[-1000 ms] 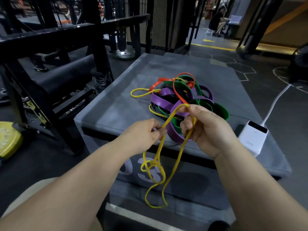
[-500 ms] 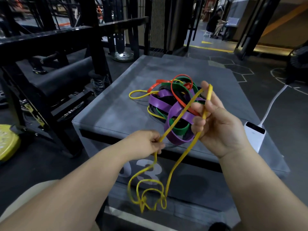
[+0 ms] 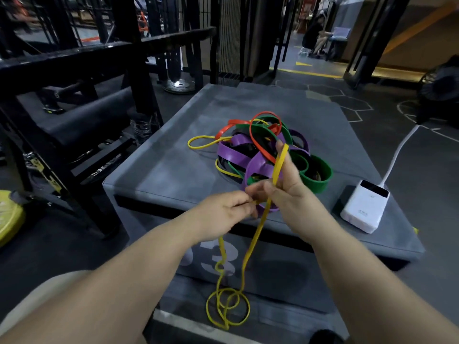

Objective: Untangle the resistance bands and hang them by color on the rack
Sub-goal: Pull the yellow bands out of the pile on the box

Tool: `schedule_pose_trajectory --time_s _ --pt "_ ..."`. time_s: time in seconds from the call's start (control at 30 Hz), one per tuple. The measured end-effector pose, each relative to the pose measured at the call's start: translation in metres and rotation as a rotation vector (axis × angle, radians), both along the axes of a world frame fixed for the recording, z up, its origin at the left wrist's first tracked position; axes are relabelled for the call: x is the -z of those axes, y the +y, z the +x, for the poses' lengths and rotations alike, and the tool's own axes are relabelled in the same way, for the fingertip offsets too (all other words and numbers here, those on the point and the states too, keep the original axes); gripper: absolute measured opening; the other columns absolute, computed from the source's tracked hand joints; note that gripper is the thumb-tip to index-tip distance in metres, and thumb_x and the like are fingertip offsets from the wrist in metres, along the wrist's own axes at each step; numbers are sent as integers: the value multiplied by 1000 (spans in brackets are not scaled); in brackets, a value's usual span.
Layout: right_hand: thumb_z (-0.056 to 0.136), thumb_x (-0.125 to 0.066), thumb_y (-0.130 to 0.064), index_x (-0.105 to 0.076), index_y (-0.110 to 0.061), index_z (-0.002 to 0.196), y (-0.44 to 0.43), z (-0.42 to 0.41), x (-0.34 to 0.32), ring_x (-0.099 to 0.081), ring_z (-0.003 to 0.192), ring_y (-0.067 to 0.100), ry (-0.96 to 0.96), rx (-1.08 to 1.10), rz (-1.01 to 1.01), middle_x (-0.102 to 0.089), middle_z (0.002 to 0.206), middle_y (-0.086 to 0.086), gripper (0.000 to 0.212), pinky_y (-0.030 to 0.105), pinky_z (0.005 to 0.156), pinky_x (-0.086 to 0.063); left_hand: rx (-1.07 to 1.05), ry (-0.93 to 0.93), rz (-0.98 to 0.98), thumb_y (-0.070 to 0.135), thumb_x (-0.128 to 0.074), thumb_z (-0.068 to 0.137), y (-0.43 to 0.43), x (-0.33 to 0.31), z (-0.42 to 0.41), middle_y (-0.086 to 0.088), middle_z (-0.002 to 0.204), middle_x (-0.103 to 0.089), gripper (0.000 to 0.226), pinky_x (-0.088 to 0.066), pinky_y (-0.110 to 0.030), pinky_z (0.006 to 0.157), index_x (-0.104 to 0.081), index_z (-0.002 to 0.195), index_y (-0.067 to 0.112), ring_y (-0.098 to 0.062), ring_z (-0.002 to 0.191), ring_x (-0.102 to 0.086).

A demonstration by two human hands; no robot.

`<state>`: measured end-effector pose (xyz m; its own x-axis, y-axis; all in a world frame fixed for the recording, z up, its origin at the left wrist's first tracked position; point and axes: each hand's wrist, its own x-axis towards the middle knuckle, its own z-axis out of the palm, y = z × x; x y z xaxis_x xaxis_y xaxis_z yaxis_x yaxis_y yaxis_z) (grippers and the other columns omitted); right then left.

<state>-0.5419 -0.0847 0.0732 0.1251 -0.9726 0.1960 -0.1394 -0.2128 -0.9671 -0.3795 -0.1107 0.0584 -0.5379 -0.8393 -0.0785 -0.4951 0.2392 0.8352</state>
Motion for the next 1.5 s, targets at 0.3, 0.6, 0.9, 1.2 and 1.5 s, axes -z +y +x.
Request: schedule_pose_trajectory --time_s 0.3,0.6,0.9,1.2,1.5 --pt "98 -46 -16 9 -51 148 0 -5 7 -57 63 24 560 222 -188 -59 71 4 83 48 70 -52 13 25 -12 30 -66 83 0 6 -5 10 71 -64 13 -46 -36 69 -54 83 25 -11 66 -55" --pt "99 -43 -14 2 -47 151 -7 -42 -15 -45 61 16 264 584 -110 -52 70 -4 76 34 64 -42 -164 -56 18 21 -64 89 -19 14 20 11 68 -54 19 -36 -20 58 -46 85 25 -4 59 -46" --pt "99 -45 -17 -17 -40 150 -10 -53 -6 -67 84 25 335 558 118 -71 87 9 63 37 83 -52 -110 191 -60 13 -61 91 -21 -9 33 11 68 -59 13 -38 -13 58 -57 83 22 6 54 -48" --pt "103 -36 -10 -58 -10 100 10 -16 -12 -66 65 22 -282 103 255 -69 66 7 23 31 63 -55 198 -47 -135 19 -69 87 7 -16 9 13 72 -61 16 -40 -8 64 -63 82 32 7 63 -53" --pt "104 -39 -23 -54 -10 89 21 9 -4 -41 46 17 -11 17 279 -48 60 8 25 29 45 -36 130 267 -168 5 -77 78 14 -26 9 -5 78 -69 24 -53 -25 75 -62 89 21 -18 77 -67"
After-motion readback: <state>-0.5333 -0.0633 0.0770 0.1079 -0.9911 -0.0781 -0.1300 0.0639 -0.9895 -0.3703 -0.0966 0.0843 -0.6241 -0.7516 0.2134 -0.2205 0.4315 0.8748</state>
